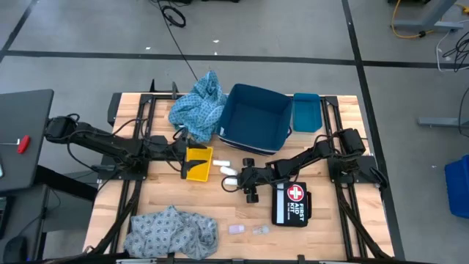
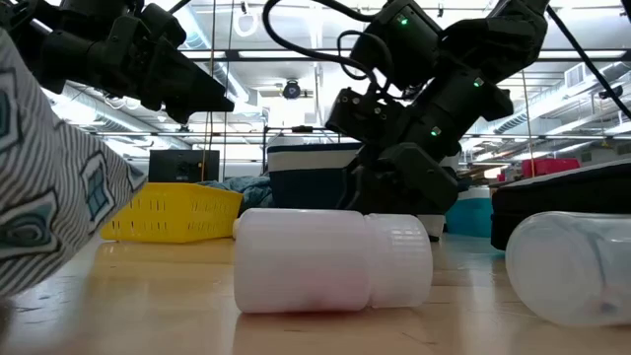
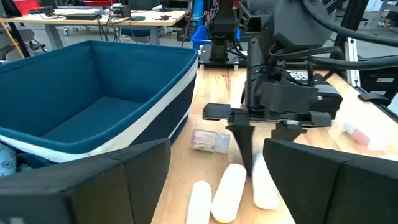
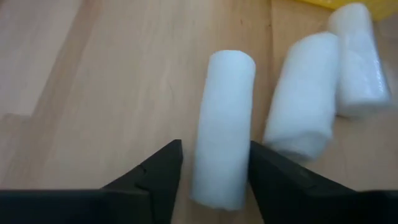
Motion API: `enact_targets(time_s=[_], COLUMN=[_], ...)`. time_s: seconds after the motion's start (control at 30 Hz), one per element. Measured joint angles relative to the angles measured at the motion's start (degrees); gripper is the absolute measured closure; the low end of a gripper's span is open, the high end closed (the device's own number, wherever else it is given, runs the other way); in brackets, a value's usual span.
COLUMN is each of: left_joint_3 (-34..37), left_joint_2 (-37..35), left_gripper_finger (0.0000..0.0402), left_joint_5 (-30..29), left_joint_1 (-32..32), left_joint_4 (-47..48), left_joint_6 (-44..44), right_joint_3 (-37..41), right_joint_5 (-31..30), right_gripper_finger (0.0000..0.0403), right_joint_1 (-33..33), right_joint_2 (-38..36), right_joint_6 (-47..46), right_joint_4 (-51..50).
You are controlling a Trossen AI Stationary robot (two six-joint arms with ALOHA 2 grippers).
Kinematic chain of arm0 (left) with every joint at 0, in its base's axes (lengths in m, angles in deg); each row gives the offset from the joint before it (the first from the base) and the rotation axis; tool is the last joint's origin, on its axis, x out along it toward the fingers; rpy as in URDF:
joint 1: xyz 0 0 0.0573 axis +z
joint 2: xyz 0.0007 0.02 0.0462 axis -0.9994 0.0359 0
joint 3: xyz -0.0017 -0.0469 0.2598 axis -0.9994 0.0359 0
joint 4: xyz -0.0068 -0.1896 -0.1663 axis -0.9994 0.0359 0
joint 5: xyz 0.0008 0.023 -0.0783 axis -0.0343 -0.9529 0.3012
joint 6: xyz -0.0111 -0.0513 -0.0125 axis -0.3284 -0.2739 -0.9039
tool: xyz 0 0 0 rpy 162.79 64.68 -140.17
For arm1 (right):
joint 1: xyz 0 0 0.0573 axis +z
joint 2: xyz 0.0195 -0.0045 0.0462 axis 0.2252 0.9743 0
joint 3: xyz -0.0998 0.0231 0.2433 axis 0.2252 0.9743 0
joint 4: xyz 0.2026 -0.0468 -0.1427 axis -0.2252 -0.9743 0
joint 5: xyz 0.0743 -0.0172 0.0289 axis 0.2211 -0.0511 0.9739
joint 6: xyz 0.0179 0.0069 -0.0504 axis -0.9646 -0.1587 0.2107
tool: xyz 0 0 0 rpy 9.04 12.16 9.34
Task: Pick & place medical supplies in basket/bin
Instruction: Put the bottom white rolled gauze into the blue bin
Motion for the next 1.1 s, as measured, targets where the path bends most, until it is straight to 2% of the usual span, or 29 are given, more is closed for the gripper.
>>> enact_targets(time_s=[0.1,0.3,0.73,1.1], left_joint_3=[0.02,0.02,0.02,0.02], left_joint_2=[0.0,0.0,0.0,0.0], left_gripper_finger=[0.0141,0.0141,0.0141,0.0141], left_joint_5=[-0.01,0.01,0.07,0.2], left_joint_1=[-0.01,0.02,0.02,0.02], left_joint_4=[-0.02,0.11,0.08,-0.1], left_joint_6=[-0.07,-0.1,0.0,0.02], right_joint_3=[-0.18,-0.25,-0.18,0.04], right_joint_5=[0.38,2.46,4.0,5.26], right_gripper_finger=[0.0263,0.0364,0.0365,0.0365], right_joint_1=[0.04,0.18,2.24,2.39], right_joint_2=[0.03,-0.2,-0.18,-0.73], right_joint_6=[0.19,-0.02,-0.3,-0.2], right_joint_4=[-0.13,-0.9,0.6,10.22])
